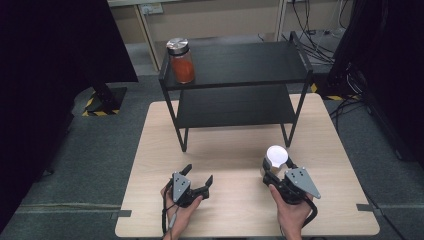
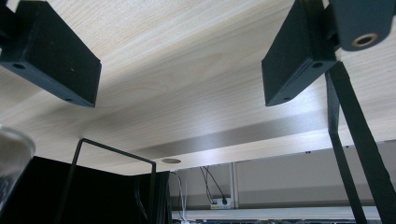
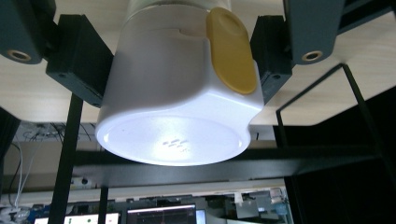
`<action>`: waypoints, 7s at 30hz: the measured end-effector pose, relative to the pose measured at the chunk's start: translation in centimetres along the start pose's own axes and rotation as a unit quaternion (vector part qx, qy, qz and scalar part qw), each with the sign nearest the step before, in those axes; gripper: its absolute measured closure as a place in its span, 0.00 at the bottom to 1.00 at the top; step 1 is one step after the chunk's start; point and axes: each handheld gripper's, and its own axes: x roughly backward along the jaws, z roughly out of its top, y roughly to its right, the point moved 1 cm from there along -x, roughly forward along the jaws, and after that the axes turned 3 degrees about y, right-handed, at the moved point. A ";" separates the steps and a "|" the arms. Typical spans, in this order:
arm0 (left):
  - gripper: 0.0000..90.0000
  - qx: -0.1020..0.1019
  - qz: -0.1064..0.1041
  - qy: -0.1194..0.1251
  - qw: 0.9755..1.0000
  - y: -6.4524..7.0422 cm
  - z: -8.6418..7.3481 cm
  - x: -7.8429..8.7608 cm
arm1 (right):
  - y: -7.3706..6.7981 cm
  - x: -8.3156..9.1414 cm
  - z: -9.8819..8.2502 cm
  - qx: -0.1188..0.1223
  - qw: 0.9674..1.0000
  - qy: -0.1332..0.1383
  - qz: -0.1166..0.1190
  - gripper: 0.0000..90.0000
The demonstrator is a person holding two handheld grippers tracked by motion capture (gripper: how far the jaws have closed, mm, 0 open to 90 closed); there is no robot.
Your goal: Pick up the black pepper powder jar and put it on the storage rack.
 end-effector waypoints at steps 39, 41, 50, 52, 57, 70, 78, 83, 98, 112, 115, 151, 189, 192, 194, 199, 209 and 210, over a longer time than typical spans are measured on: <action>0.13 0.000 0.002 -0.001 1.000 0.1 0.0 0.0 | 0.3 -1.6 6.7 0.015 0.997 0.079 0.004 0.34; 0.13 0.000 0.002 -0.001 1.000 0.1 0.0 0.0 | 0.3 -1.7 7.1 0.014 0.996 0.083 0.005 0.34; 0.13 0.000 0.003 -0.001 1.000 0.1 0.0 0.0 | 0.3 -2.2 8.6 0.016 0.995 0.099 0.007 0.34; 0.13 0.000 0.003 -0.001 1.000 0.1 0.0 0.0 | 0.3 -2.3 8.9 0.017 0.995 0.101 0.007 0.34; 0.13 0.000 0.002 -0.001 1.000 0.1 0.0 0.0 | 0.2 -2.6 9.4 0.017 0.994 0.106 0.007 0.34; 0.13 0.000 0.002 -0.001 1.000 0.1 0.0 0.0 | 0.2 -3.2 10.8 0.015 0.993 0.116 0.006 0.34; 0.13 0.000 0.002 -0.001 1.000 0.0 0.0 0.0 | 0.2 -3.6 11.4 0.015 0.992 0.122 0.006 0.34; 0.13 0.001 0.002 -0.001 1.000 0.1 0.0 0.0 | 0.1 -3.8 11.9 0.015 0.992 0.126 0.007 0.34; 0.12 0.001 0.002 -0.002 1.000 0.0 0.1 0.0 | 0.0 -4.2 13.1 0.018 0.991 0.136 0.007 0.34; 0.12 0.001 0.001 -0.003 1.000 0.1 0.1 -0.1 | -0.1 -4.5 14.4 0.021 0.989 0.144 0.008 0.34; 0.12 0.001 0.001 -0.003 1.000 0.1 0.1 -0.1 | -0.1 -4.6 14.7 0.020 0.989 0.146 0.009 0.34; 0.13 0.001 -0.001 -0.003 1.000 0.1 0.1 -0.1 | -0.5 -5.8 17.5 0.024 0.987 0.160 0.009 0.34; 0.12 0.003 -0.001 -0.004 1.000 0.2 0.1 -0.2 | -0.2 -8.7 21.5 0.024 0.988 0.152 -0.006 0.34; 0.12 0.001 -0.002 -0.004 1.000 0.1 0.1 -0.2 | -0.1 -9.2 21.9 0.024 0.989 0.149 -0.007 0.34; 0.12 0.002 -0.002 -0.005 1.000 0.1 0.2 -0.2 | 0.0 -9.5 22.2 0.025 0.989 0.146 -0.009 0.34; 0.12 0.003 -0.002 -0.005 1.000 0.1 0.2 -0.2 | 0.1 -10.1 22.8 0.025 0.989 0.143 -0.013 0.34; 0.12 0.004 -0.002 -0.004 1.000 0.0 0.1 -0.2 | 0.3 -11.8 24.1 0.026 0.991 0.133 -0.020 0.34; 0.12 0.004 -0.002 -0.004 1.000 0.0 0.1 -0.2 | 0.3 -12.1 24.2 0.025 0.991 0.131 -0.021 0.34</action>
